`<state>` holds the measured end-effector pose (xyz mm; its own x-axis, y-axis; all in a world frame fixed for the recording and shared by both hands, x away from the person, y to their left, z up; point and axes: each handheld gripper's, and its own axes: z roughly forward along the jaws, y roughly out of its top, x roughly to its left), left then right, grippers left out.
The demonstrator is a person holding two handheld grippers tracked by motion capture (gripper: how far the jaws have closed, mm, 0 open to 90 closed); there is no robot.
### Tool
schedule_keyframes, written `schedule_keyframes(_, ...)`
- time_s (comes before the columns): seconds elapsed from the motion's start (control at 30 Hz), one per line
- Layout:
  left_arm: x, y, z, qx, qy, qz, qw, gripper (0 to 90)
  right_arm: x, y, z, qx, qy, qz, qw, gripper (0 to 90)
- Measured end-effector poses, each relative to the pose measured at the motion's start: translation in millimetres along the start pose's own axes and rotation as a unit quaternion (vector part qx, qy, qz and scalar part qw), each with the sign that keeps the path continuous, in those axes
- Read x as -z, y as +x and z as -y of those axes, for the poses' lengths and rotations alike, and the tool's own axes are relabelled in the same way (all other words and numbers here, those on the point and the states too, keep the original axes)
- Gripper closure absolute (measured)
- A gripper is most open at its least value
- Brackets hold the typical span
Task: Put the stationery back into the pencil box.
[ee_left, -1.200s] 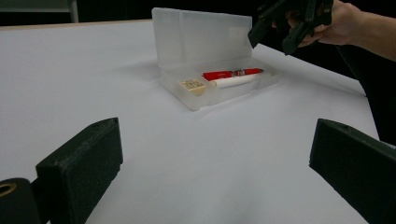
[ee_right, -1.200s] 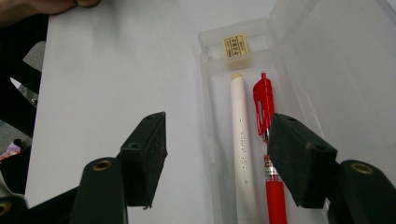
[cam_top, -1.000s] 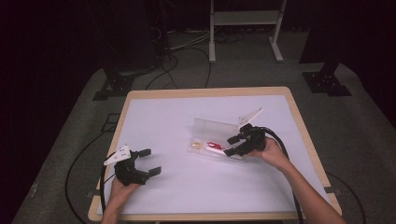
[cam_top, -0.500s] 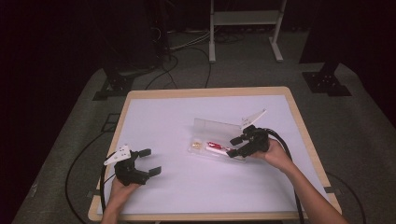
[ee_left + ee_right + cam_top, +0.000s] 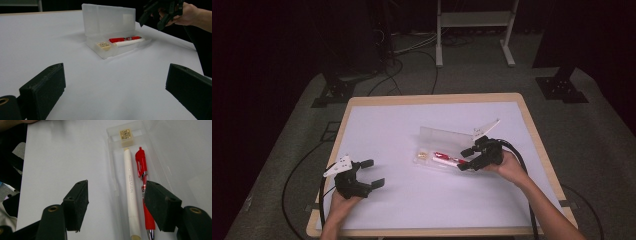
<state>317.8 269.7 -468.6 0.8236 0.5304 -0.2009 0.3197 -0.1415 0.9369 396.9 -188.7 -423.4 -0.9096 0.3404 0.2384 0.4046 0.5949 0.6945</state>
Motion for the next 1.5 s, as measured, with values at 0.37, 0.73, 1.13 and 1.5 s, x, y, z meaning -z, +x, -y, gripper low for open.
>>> schedule_keyframes(0.37,-0.1,0.1,0.0,0.001,0.0,0.0,1.0,2.2,7.5,0.6,12.2,-0.005,0.003,0.003,1.0,35.2)
schedule_keyframes(0.73,-0.1,-0.1,0.0,0.003,-0.001,-0.001,1.0,2.2,9.4,2.1,20.5,-0.008,0.005,0.002,1.0,34.3)
schedule_keyframes(1.13,0.0,-0.1,0.0,0.003,0.001,-0.001,1.0,2.2,15.1,4.8,31.1,-0.014,0.002,0.003,0.9999,34.3)
schedule_keyframes(1.5,0.0,0.1,-0.1,0.001,0.002,-0.001,1.0,2.2,22.8,4.8,44.5,-0.024,-0.001,0.006,0.9997,34.2)
